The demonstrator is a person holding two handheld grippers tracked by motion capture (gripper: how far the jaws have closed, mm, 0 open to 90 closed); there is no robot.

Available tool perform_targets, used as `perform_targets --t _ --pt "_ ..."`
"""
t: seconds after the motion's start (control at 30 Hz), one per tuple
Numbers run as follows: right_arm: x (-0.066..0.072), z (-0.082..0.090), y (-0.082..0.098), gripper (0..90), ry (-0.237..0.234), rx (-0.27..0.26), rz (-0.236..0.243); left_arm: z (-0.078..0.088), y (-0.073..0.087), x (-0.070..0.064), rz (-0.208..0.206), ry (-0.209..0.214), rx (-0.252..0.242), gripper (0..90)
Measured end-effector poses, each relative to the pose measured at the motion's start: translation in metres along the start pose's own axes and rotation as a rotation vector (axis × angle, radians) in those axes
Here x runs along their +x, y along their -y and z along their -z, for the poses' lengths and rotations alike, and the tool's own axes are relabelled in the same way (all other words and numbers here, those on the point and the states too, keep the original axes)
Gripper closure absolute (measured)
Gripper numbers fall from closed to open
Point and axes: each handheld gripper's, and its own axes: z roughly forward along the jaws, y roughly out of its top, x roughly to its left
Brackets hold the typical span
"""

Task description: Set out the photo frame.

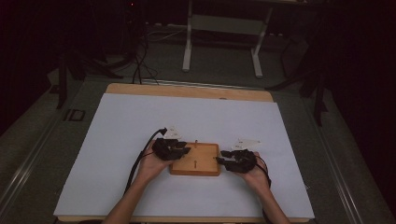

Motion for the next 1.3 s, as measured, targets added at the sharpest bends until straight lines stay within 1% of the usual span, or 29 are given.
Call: perform_targets --t 0.03,0.1,0.2,0.3,0.37,0.43,0.53,0.63,0.8,1.0,1.13,1.3 --pt "0.000 0.001 0.001 60.8 -0.001 0.000 0.001 -0.003 -0.002 -0.001 -0.007 -0.006 0.003 67.8" --pt "0.001 0.003 0.005 60.6 0.000 0.000 -0.003 -0.007 -0.005 -0.001 -0.009 -0.004 0.004 67.5" --pt "0.002 0.005 0.008 60.6 0.023 0.018 0.003 -0.012 -0.008 -0.001 -0.007 -0.005 0.004 67.5" --pt "0.004 0.007 0.011 60.3 0.022 0.018 0.008 -0.018 -0.012 -0.002 -0.008 -0.007 -0.001 67.7" --pt "0.005 0.007 0.012 60.1 0.020 0.014 0.003 -0.021 -0.013 -0.002 -0.005 -0.007 -0.004 68.0" --pt "0.005 0.008 0.012 60.0 0.016 0.010 0.005 -0.024 -0.015 -0.001 0.004 -0.009 -0.004 68.9" --pt "0.007 0.007 0.012 60.0 0.011 0.009 0.009 -0.028 -0.016 0.001 0.022 -0.009 -0.009 72.1" --pt "0.007 0.007 0.013 60.0 0.008 0.008 0.009 -0.030 -0.016 0.003 0.031 -0.002 -0.011 74.1" --pt "0.006 0.007 0.013 59.8 0.005 0.007 0.008 -0.034 -0.016 0.002 0.033 0.003 -0.012 75.6" --pt "0.007 0.007 0.014 59.7 0.001 0.006 0.011 -0.036 -0.017 0.001 0.025 0.016 -0.015 82.9" --pt "0.007 0.007 0.014 59.5 -0.001 0.005 0.011 -0.035 -0.017 0.001 0.024 0.012 -0.017 82.3" --pt "0.007 0.007 0.014 59.1 -0.001 0.005 0.011 -0.036 -0.018 0.002 0.031 0.015 -0.029 77.1"
